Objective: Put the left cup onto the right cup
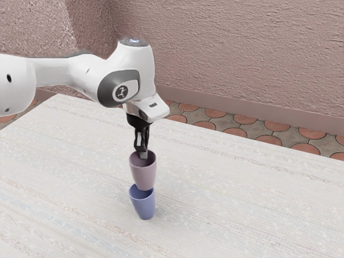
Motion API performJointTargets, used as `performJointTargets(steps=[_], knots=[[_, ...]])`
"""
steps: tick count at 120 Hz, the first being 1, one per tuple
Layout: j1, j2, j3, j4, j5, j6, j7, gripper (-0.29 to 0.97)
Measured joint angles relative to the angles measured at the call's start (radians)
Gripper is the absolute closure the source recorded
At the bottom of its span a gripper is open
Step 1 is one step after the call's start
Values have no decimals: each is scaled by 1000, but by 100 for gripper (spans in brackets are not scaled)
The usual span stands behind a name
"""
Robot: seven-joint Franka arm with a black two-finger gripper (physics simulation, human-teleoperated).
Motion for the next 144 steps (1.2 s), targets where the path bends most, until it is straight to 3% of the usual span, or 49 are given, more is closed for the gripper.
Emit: performJointTargets(steps=[144], knots=[[4,-25,0,-62,33,9,-77,79]])
